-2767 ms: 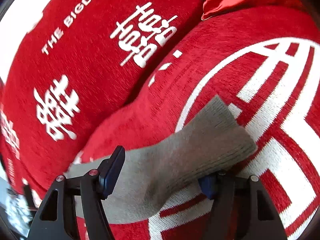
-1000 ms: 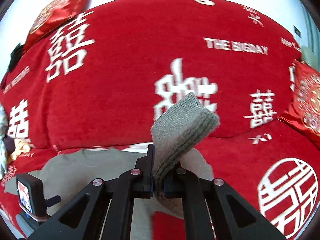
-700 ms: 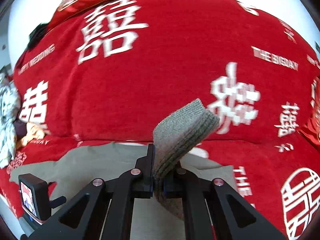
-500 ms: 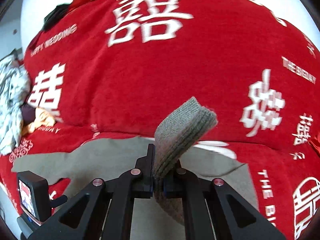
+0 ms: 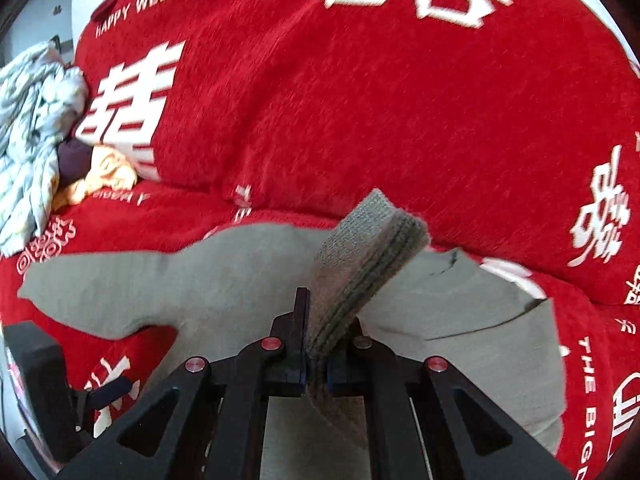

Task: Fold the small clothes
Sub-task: 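Carry the sleeve across the sweater body with the right gripper and release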

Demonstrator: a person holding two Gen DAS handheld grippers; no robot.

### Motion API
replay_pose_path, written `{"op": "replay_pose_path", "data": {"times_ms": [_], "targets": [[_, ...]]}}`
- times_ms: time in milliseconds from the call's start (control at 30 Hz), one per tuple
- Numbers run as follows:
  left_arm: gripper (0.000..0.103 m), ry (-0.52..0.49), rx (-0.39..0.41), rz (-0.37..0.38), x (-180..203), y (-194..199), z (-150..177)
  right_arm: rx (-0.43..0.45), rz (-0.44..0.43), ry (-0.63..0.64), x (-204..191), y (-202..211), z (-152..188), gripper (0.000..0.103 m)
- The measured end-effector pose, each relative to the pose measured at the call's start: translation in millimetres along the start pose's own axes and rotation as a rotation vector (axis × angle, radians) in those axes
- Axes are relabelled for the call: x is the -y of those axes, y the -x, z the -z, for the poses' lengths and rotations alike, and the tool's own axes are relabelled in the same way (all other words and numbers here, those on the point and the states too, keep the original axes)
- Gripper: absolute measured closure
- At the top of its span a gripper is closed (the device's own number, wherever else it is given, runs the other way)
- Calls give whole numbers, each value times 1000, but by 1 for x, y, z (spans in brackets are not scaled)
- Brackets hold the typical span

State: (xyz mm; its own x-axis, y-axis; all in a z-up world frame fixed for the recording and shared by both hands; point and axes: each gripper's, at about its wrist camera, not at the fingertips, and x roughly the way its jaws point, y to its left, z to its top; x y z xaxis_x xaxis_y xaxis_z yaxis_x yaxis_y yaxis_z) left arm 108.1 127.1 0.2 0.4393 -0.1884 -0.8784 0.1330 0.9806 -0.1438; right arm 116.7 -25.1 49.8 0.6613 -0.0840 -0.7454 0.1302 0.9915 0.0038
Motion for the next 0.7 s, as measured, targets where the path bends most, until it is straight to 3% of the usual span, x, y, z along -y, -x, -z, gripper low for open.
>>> {"op": "replay_pose_path", "data": {"times_ms": [367, 500, 633, 700], "targets": [[0, -42, 40, -29, 1, 10, 14, -207, -61, 55, -34, -57, 28, 96], [0, -40, 49, -31, 1, 9, 15, -235, -95, 61, -39, -59, 32, 84], [0, -19, 57, -27, -4, 12, 17, -222, -175, 77, -44, -42, 27, 52], [0, -13, 56, -34, -6, 13, 18, -184, -212, 83, -42, -26, 21, 51]]}}
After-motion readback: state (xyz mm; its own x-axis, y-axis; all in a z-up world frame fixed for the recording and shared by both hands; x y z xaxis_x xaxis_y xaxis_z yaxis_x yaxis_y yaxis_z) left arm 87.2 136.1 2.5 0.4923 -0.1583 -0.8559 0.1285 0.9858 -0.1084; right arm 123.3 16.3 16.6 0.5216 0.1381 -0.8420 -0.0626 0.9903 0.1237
